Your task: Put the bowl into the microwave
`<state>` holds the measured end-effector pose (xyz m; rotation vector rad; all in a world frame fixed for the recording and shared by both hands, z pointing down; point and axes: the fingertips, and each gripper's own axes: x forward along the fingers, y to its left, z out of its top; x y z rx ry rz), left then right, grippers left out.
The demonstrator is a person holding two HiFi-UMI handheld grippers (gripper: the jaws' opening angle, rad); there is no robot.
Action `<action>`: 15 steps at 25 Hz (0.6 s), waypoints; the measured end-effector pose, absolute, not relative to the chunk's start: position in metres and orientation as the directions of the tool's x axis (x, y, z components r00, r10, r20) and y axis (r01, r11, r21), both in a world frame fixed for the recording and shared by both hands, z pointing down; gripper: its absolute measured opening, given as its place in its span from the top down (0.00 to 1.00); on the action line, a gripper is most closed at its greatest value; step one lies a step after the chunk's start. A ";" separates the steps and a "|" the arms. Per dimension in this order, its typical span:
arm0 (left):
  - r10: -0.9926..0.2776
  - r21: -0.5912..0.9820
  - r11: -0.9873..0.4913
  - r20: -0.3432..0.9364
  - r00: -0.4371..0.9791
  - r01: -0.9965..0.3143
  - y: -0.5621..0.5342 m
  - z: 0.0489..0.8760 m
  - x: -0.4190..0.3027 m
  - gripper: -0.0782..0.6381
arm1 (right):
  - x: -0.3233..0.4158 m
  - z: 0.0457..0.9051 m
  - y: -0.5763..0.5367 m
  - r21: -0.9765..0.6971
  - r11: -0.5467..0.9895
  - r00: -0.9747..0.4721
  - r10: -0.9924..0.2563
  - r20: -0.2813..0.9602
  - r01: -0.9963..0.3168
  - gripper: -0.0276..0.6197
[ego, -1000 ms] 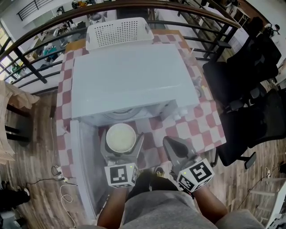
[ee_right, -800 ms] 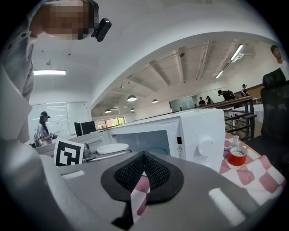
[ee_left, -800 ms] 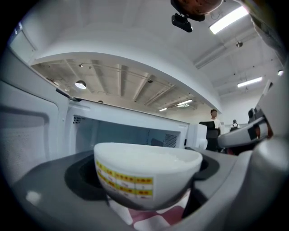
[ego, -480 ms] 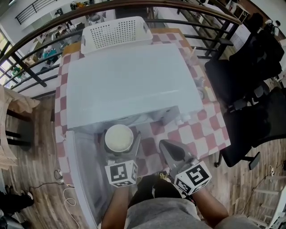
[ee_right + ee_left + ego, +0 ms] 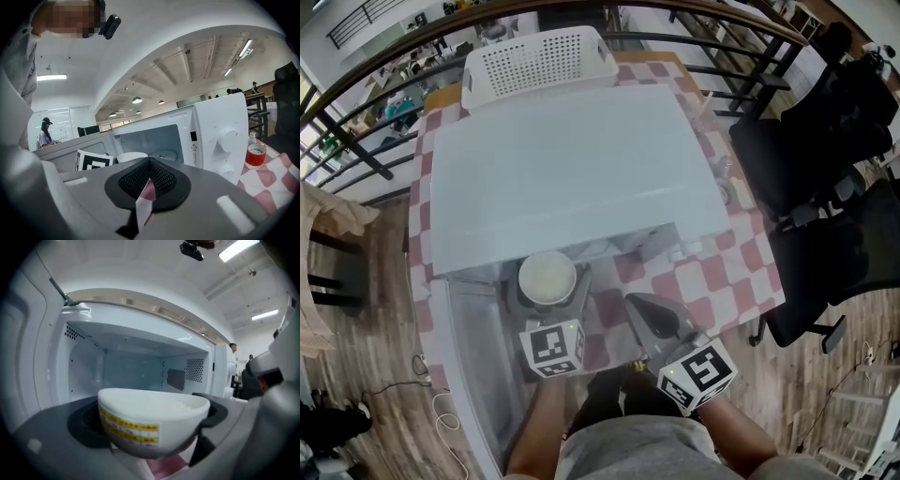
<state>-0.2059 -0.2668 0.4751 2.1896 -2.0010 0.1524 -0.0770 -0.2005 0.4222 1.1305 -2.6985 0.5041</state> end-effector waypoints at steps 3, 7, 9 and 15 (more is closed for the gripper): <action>-0.976 0.035 -0.074 0.203 0.080 -0.997 -0.273 0.484 -0.208 0.14 | -0.078 0.425 -0.201 -0.248 0.652 -0.697 -0.657 0.287 -0.716 0.96; -0.974 0.013 -0.067 0.217 0.069 -0.998 -0.285 0.493 -0.211 0.14 | -0.081 0.427 -0.203 -0.259 0.649 -0.698 -0.654 0.291 -0.715 0.96; -0.971 0.007 -0.066 0.230 0.066 -0.998 -0.292 0.497 -0.213 0.14 | -0.082 0.429 -0.204 -0.261 0.648 -0.698 -0.652 0.295 -0.715 0.96; -0.968 0.002 -0.047 0.248 0.046 -0.999 -0.308 0.504 -0.221 0.14 | -0.080 0.434 -0.208 -0.261 0.641 -0.691 -0.652 0.312 -0.722 0.96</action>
